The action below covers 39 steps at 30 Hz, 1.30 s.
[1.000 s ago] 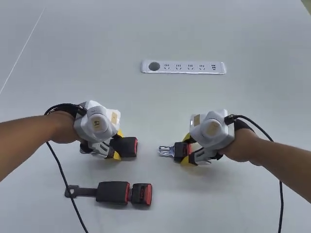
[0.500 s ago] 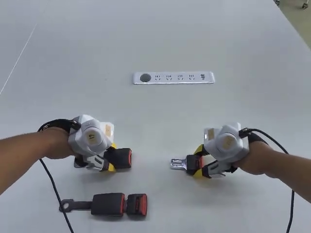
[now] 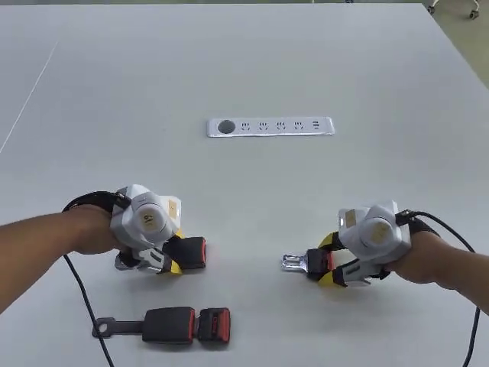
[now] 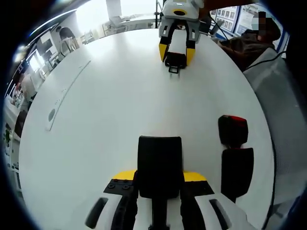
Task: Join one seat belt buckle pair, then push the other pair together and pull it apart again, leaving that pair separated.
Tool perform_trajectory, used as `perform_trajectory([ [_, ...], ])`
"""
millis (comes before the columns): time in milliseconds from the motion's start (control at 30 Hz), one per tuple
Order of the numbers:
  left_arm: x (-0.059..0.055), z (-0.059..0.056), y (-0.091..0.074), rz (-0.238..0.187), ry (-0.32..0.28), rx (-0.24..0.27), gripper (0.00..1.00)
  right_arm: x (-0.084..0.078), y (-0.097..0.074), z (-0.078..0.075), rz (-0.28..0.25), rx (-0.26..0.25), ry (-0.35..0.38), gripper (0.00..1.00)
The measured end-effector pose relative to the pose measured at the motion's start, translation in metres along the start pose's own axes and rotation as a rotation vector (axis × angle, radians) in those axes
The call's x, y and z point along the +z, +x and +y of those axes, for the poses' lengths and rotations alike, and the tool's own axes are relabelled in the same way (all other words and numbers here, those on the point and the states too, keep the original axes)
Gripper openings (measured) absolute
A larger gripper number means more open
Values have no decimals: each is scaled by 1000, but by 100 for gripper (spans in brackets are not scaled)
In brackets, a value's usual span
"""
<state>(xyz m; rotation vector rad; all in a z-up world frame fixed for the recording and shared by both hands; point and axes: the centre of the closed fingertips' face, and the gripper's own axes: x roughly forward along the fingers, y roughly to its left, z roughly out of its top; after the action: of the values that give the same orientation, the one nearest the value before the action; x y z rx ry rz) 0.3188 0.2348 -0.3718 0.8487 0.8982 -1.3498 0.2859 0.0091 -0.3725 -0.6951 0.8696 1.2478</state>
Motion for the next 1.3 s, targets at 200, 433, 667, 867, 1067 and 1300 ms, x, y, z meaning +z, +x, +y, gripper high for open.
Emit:
perform_trajectory([
  [200, -1, 2, -1, -1, -68, 29, 35, -6, -1, 3, 23, -17, 8, 48],
  [433, 7, -5, -9, -76, -191, 105, 74, -4, -24, -9, -127, -200, 199, 66],
  [667, 25, -2, -46, -258, -356, 254, 78, -4, -51, -17, -248, -398, 392, 81],
  [867, 34, -9, -78, -406, -518, 347, 89, 3, -67, -9, -312, -522, 481, 88],
  [1067, 34, -25, -104, -505, -640, 423, 92, 10, -82, 3, -372, -618, 556, 90],
  [1300, 19, -56, -119, -570, -736, 495, 98, 22, -94, 25, -418, -666, 571, 93],
])
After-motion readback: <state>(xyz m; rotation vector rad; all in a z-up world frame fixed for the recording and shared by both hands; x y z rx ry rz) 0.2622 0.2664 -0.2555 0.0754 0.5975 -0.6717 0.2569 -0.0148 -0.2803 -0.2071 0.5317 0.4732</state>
